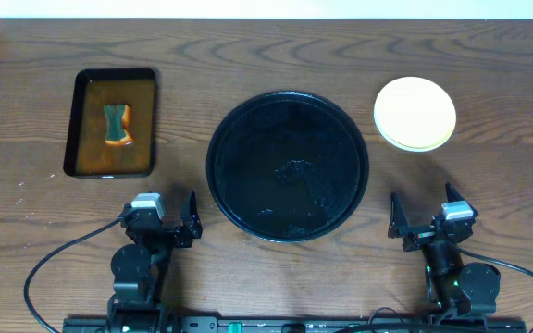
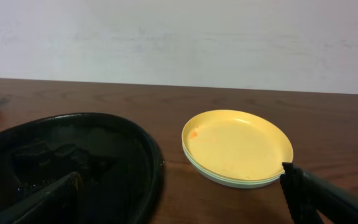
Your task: Clean dirty plates on tray and stack at the side
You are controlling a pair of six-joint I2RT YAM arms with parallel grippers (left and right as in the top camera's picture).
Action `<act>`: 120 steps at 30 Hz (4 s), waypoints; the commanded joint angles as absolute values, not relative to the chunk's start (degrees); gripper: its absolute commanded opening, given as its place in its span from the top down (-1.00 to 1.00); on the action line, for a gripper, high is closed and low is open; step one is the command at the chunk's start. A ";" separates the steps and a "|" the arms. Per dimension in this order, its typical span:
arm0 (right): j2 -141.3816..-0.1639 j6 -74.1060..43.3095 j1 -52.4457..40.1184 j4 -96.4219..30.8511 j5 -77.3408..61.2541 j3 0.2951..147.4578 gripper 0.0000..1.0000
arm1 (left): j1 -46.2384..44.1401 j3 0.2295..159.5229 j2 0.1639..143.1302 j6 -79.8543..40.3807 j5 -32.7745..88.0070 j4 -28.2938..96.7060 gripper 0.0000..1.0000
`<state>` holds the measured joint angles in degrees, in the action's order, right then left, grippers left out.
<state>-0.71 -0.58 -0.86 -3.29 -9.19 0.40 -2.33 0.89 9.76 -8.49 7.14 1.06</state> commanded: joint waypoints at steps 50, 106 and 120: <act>-0.38 0.27 -0.40 -3.53 -9.06 0.32 -0.99 | -2.98 0.23 0.08 2.61 8.51 3.64 -0.72; -0.38 0.27 -0.40 -3.51 -9.04 0.32 -0.98 | -2.96 0.23 0.27 1.28 6.61 3.62 -0.72; -0.38 0.27 -0.40 -3.51 -9.06 0.32 -0.98 | -2.96 0.23 0.27 1.28 6.61 3.62 -0.73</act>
<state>-0.71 -0.58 -0.86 -3.29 -9.19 0.40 -2.74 0.99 0.62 1.15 6.02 1.28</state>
